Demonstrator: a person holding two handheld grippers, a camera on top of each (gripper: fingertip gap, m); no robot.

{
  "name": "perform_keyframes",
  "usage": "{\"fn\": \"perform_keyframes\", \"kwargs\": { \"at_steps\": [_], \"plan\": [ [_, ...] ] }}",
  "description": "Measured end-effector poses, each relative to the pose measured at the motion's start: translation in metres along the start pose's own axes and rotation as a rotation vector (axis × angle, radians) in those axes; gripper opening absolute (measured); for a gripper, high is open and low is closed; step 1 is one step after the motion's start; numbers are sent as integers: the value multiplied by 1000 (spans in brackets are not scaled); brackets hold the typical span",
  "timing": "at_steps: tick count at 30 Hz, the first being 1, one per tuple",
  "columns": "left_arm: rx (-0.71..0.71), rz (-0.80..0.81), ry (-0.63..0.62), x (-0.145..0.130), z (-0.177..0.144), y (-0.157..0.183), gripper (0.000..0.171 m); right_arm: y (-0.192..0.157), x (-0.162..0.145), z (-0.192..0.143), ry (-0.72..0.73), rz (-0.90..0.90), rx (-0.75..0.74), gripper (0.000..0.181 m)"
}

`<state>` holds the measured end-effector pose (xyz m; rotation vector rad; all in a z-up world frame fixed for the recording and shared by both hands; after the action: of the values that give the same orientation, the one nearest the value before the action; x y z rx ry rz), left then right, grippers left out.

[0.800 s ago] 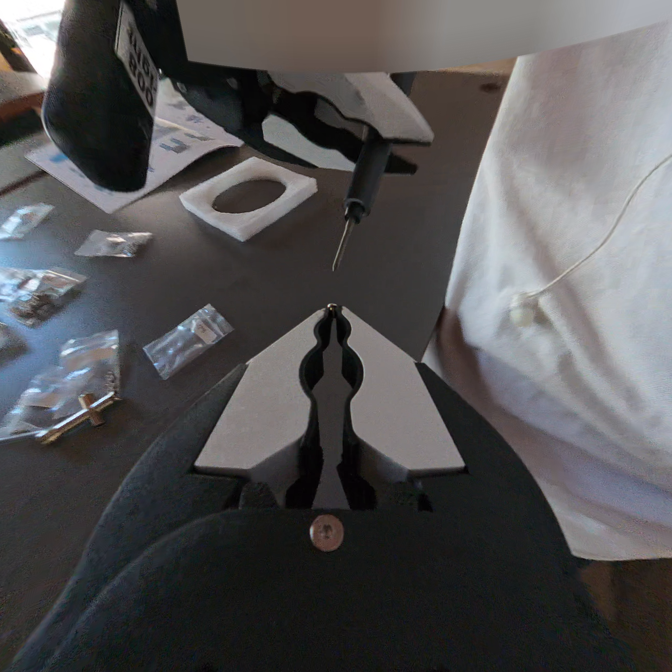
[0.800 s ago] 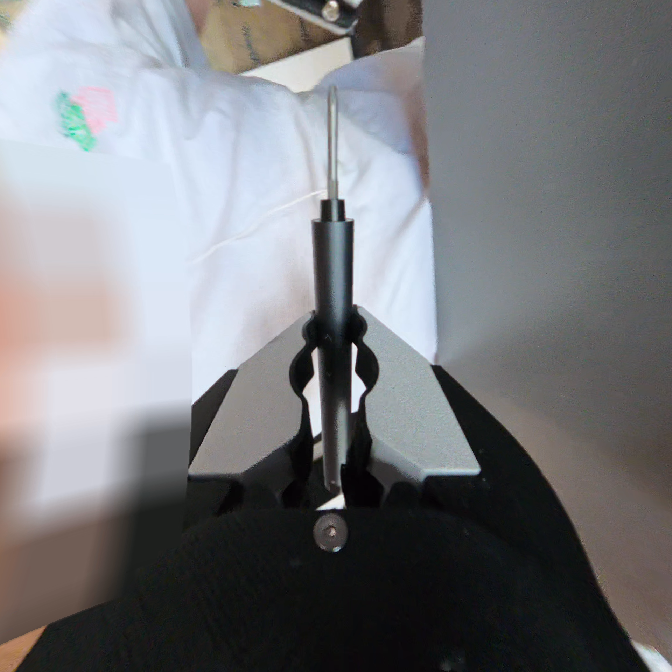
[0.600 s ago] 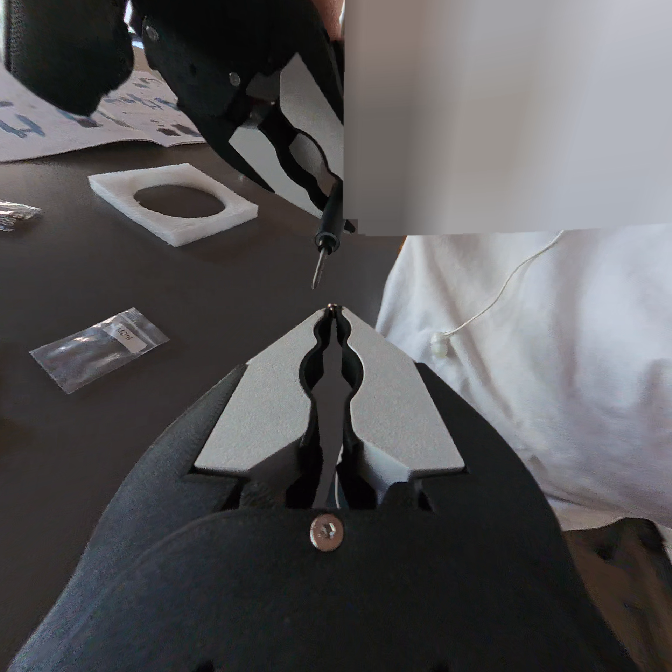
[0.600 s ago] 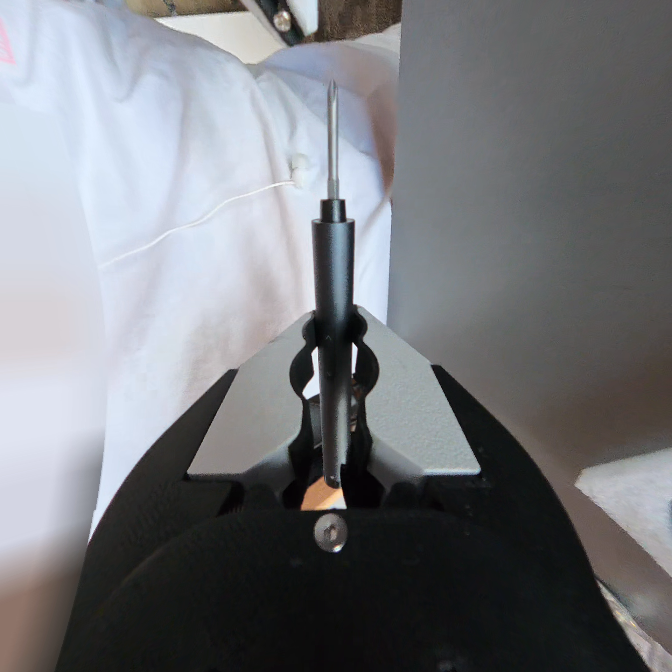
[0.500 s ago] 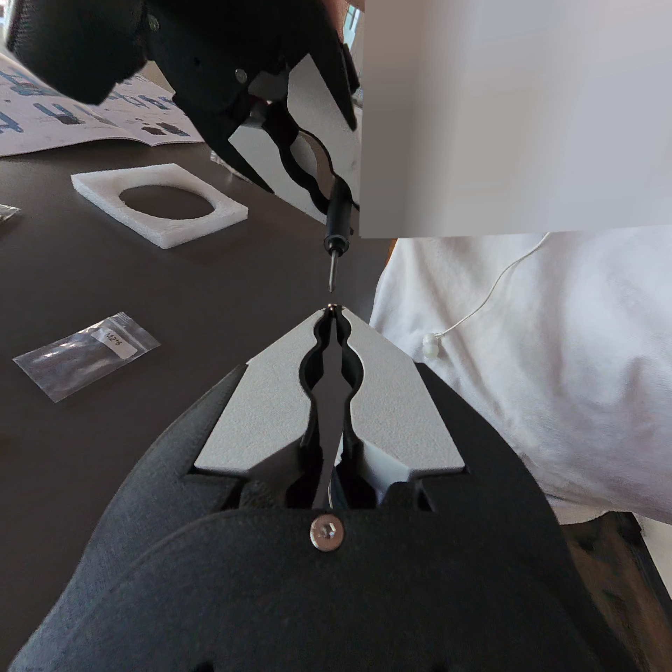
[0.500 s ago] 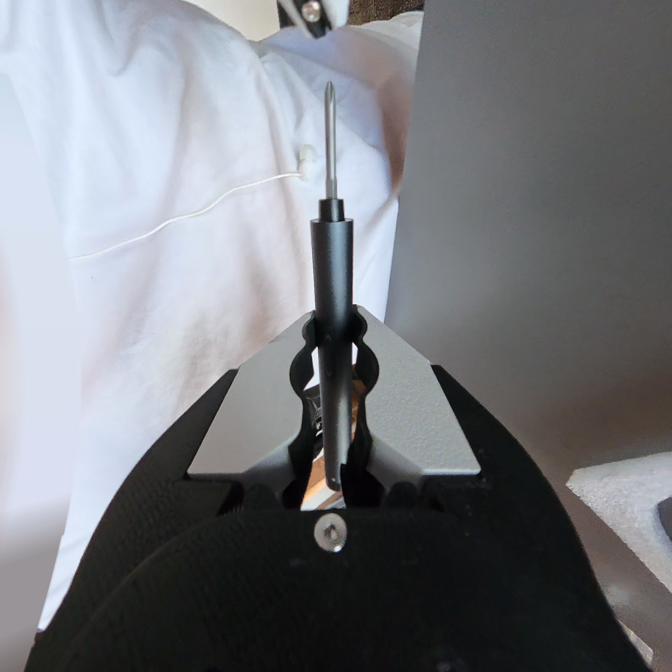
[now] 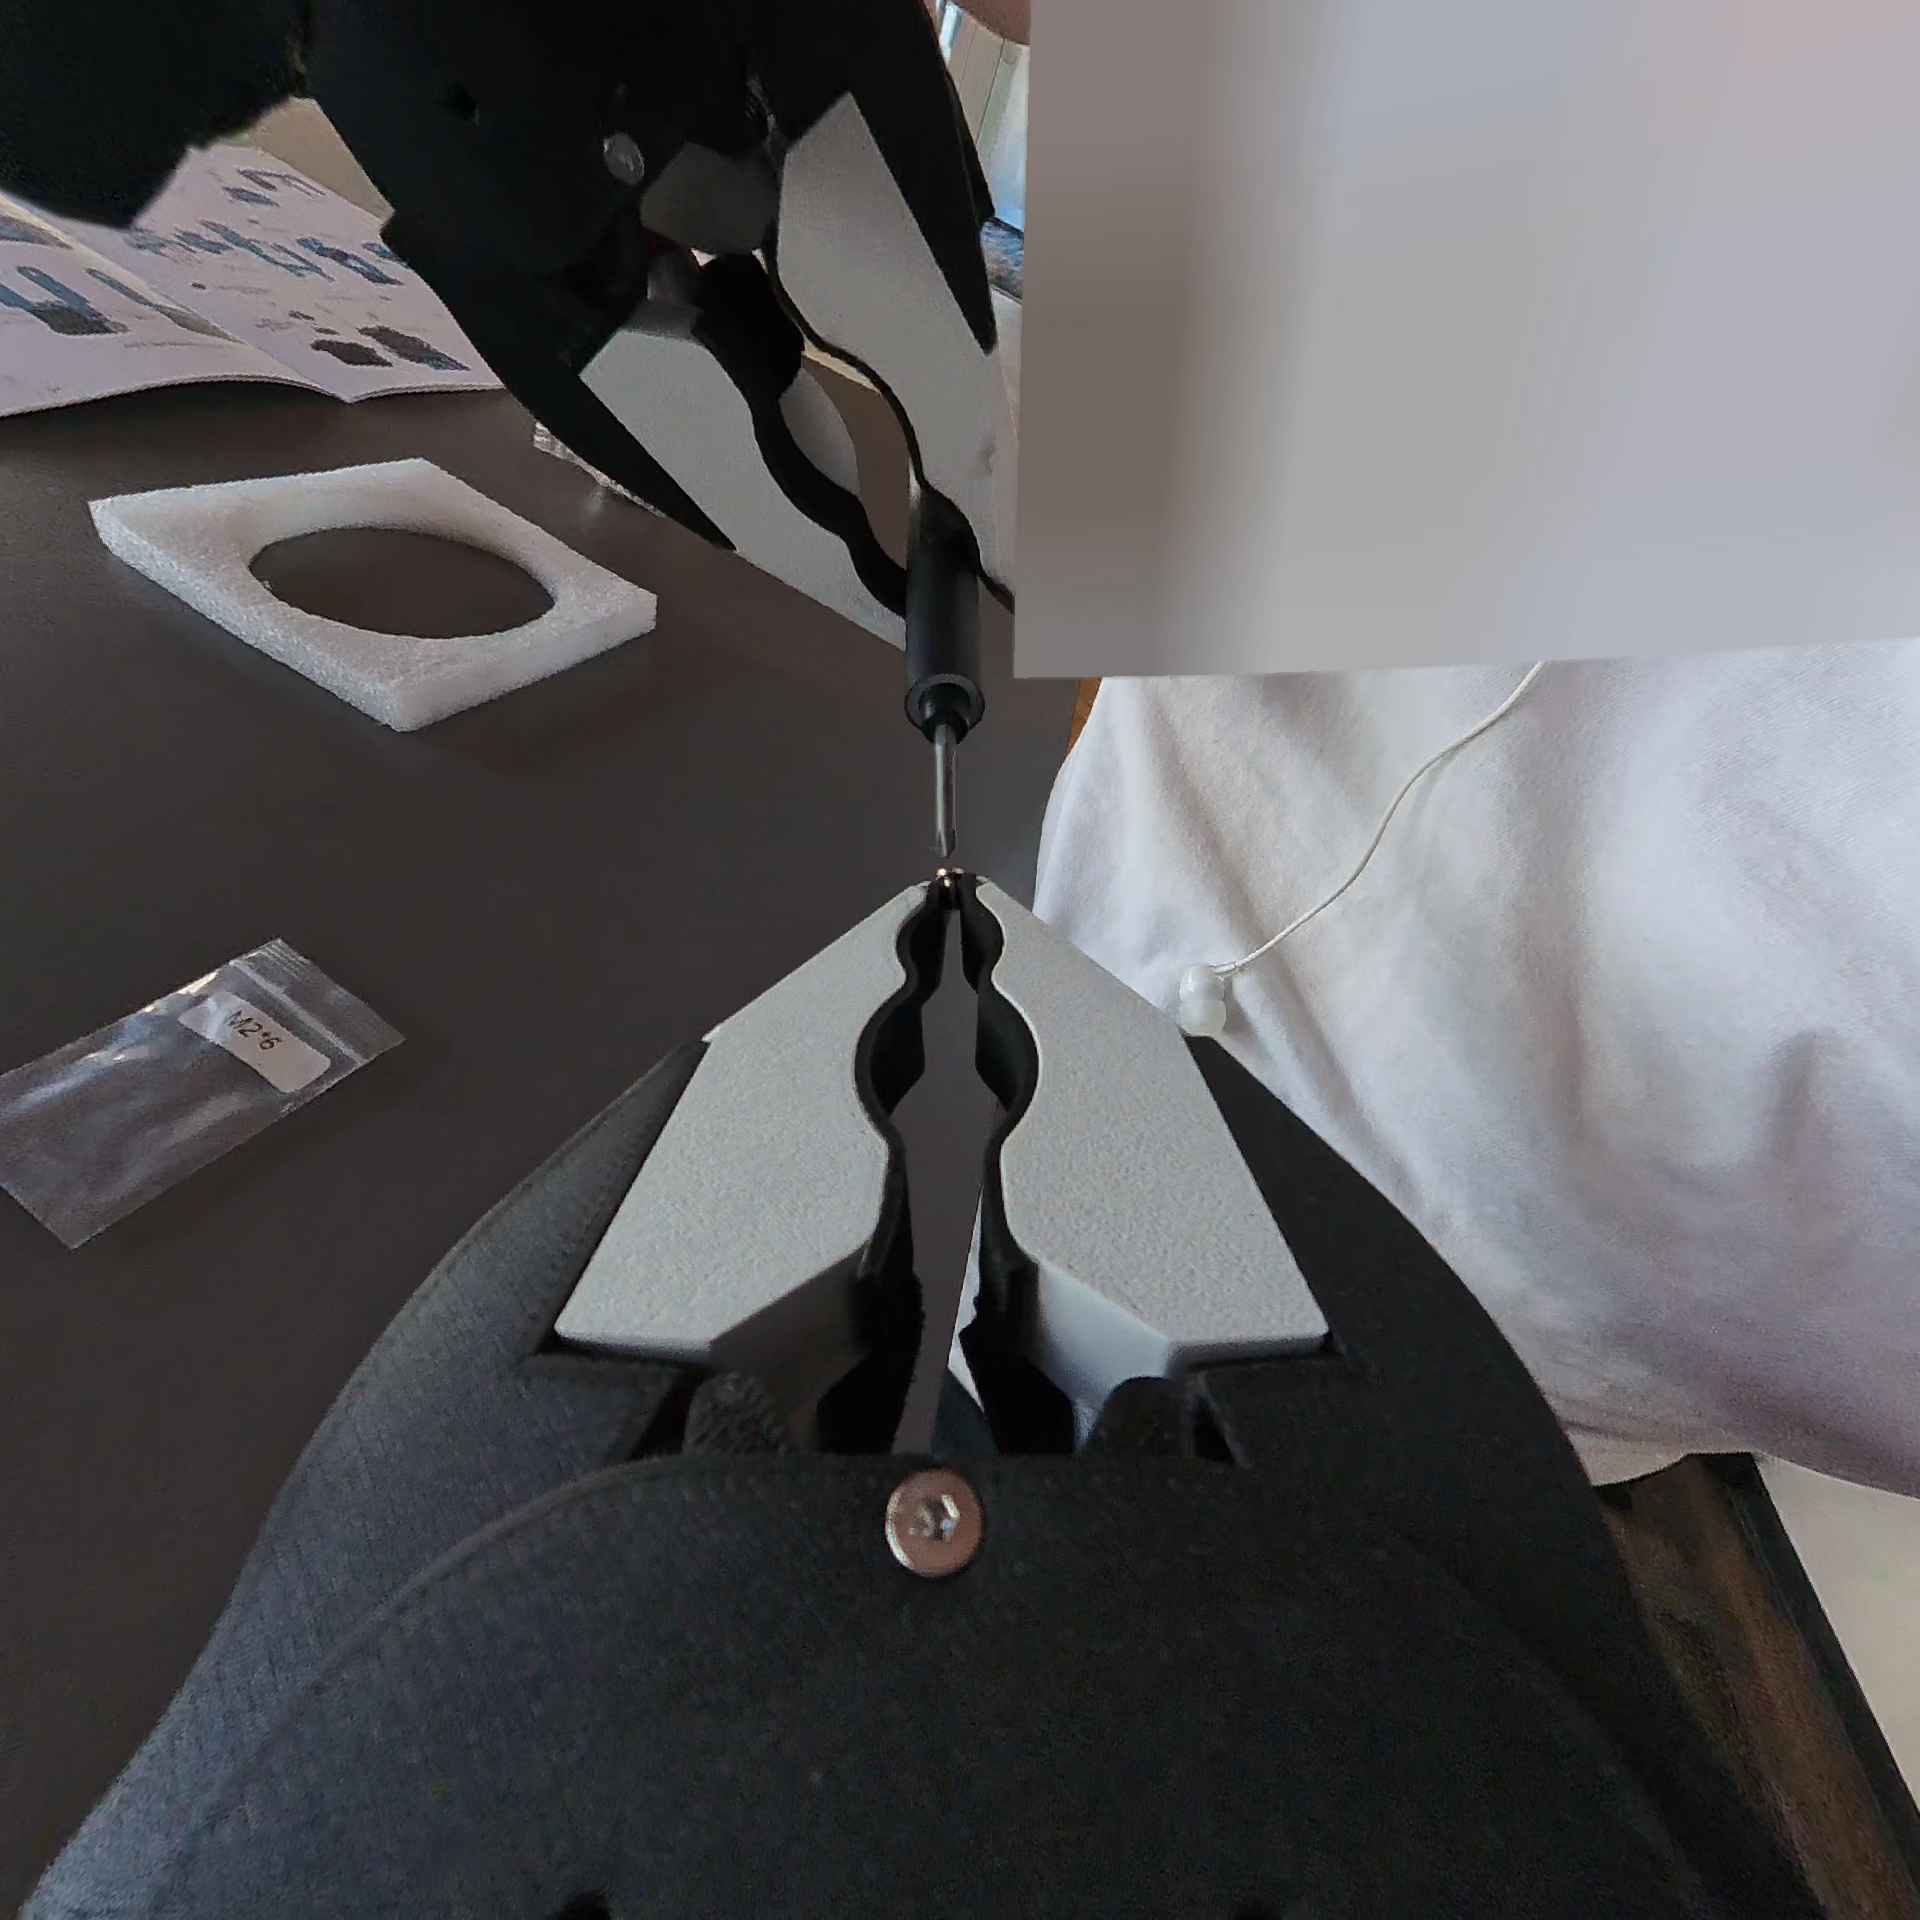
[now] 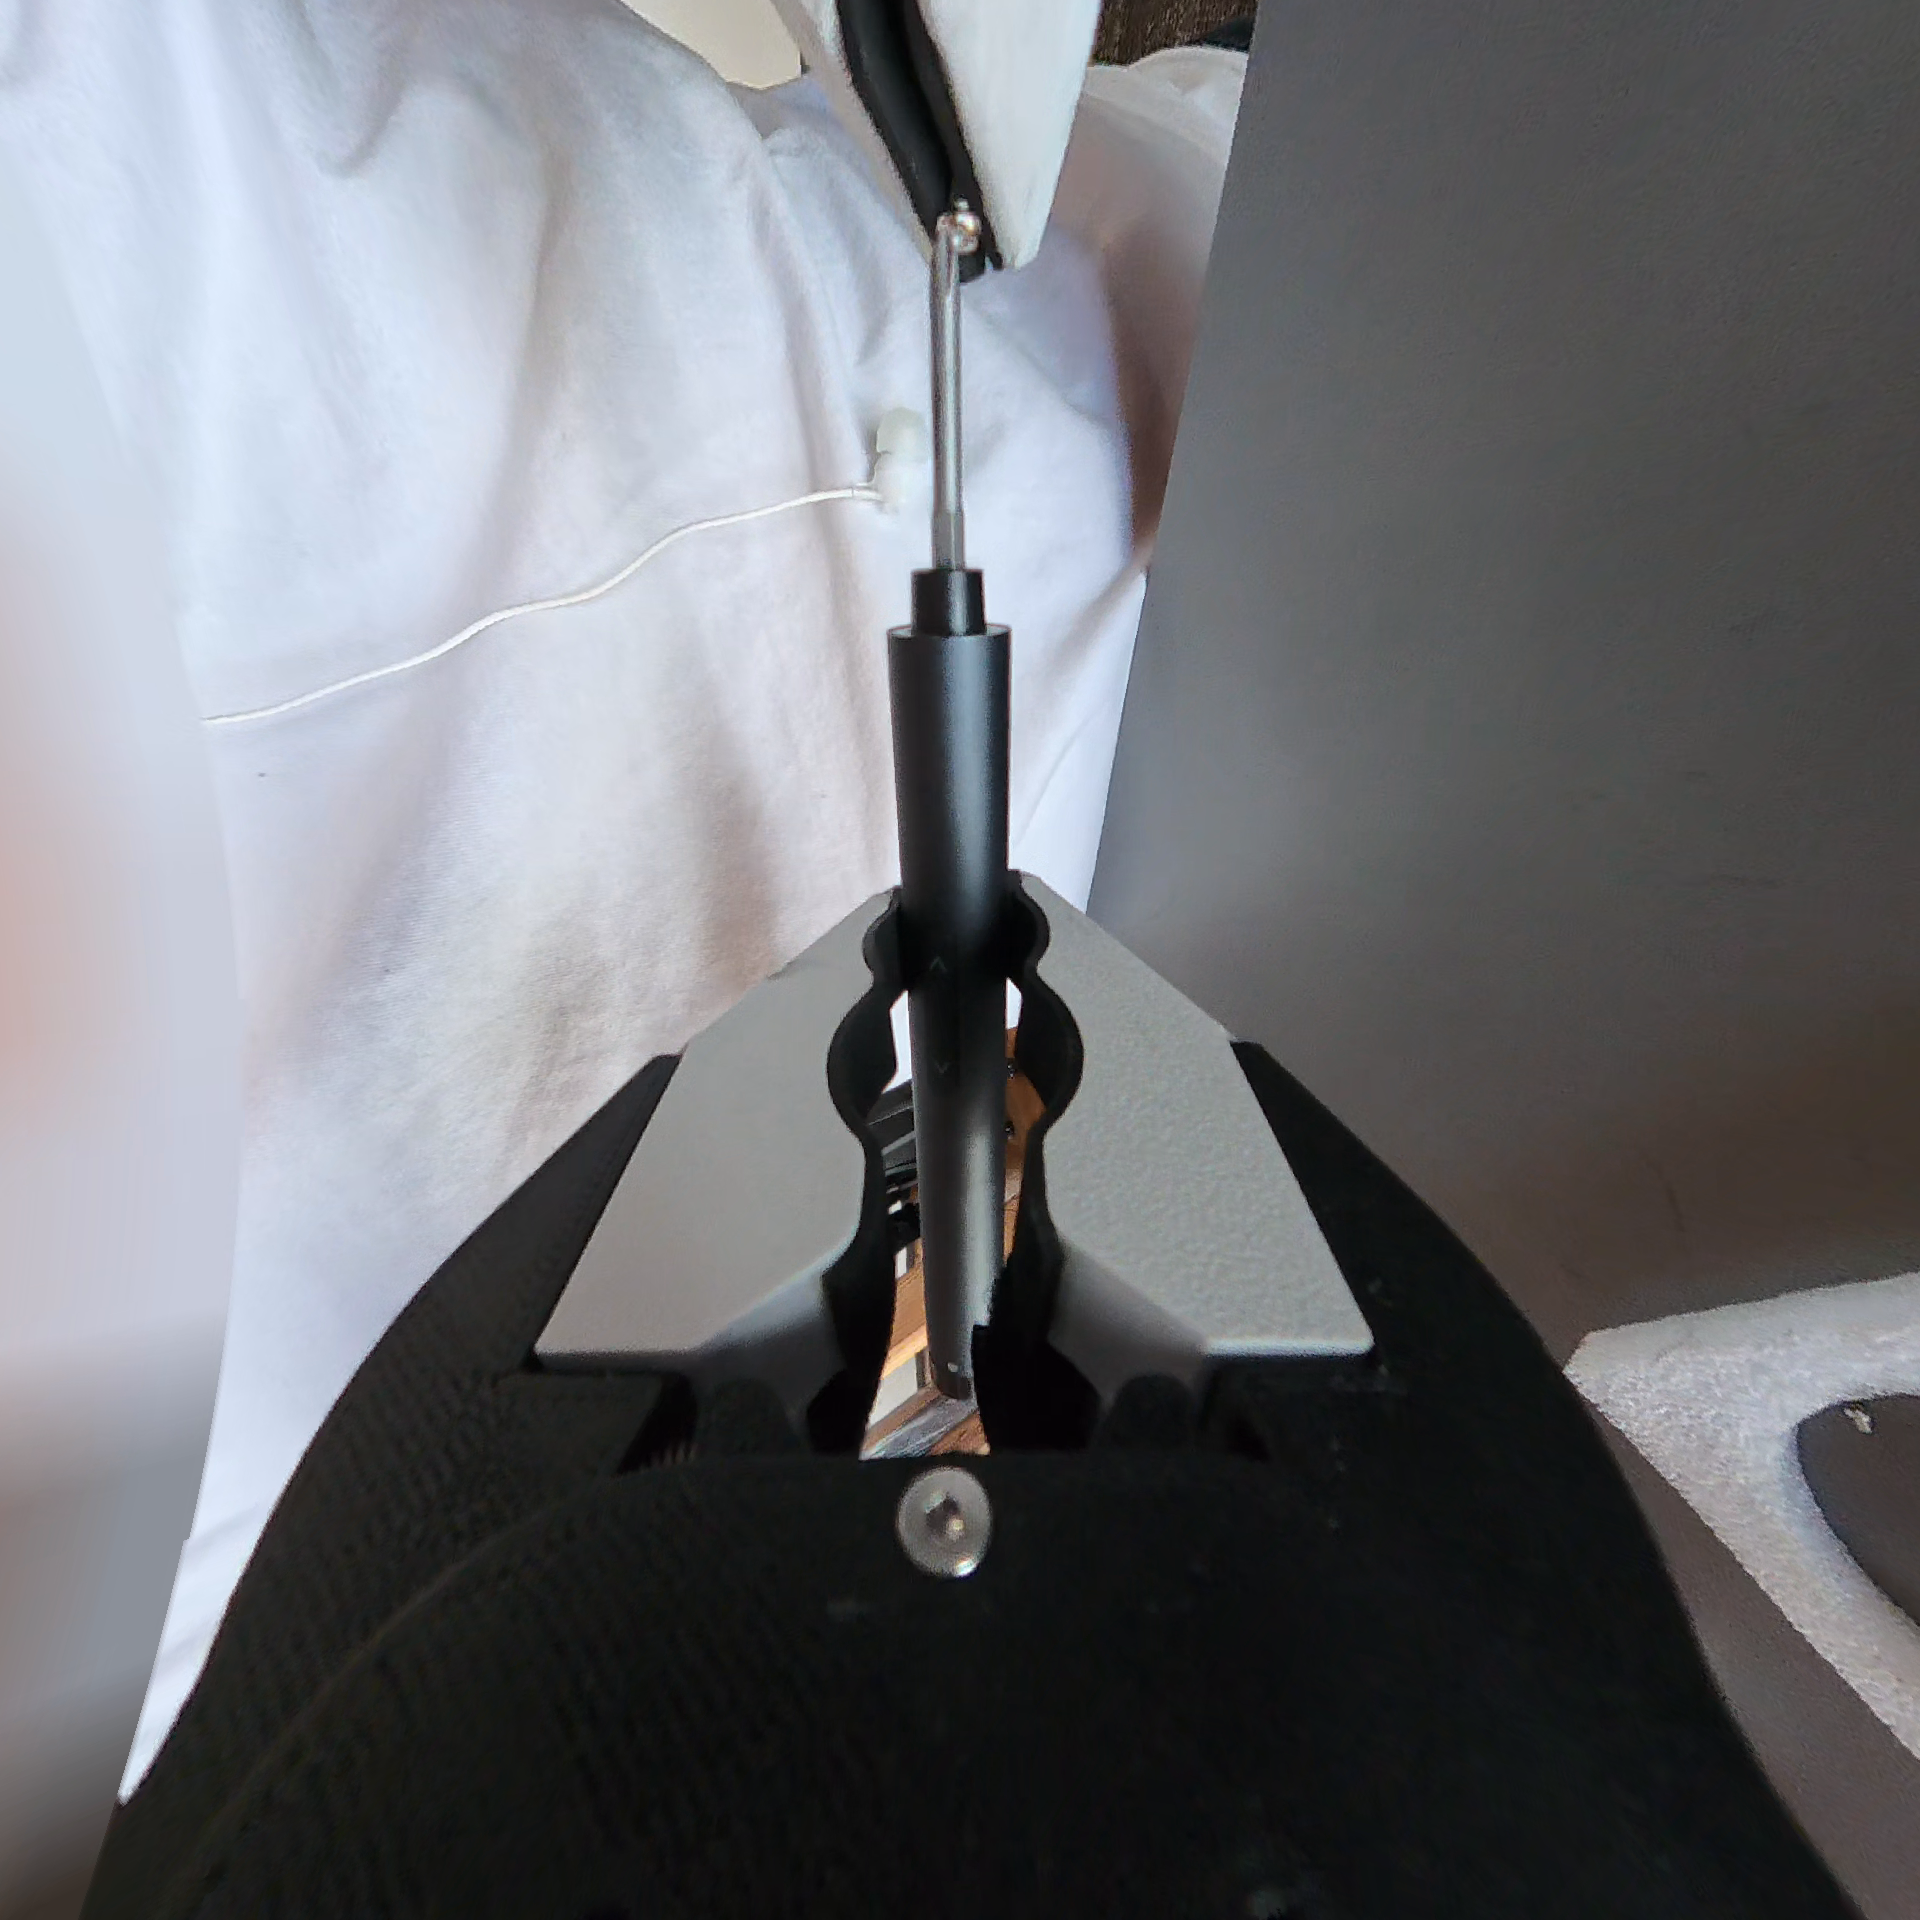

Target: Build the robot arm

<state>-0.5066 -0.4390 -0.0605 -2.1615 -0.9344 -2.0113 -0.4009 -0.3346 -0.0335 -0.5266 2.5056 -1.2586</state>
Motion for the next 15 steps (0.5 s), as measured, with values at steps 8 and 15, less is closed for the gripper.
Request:
{"fn": "perform_keyframes", "kwargs": {
  "at_steps": [8,15],
  "plan": [
    [-8,-7,-3,-1,3,-1,1,4,-2,2,-17,12,9,17],
    [-56,-76,-28,1,6,-1,1,4,-3,3,-54,4,-13,16]
  ]
}}
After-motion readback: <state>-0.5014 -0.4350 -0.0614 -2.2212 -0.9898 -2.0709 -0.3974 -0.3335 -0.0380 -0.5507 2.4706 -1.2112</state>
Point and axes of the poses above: each gripper's, where its closed fingertips meet, z out along the fingers, x out of its top, y = z × x across the jaws, the point moved 7 cm from there along -z, back along the fingers, and after that the axes turned 4 degrees about y, right-handed, at the moved point
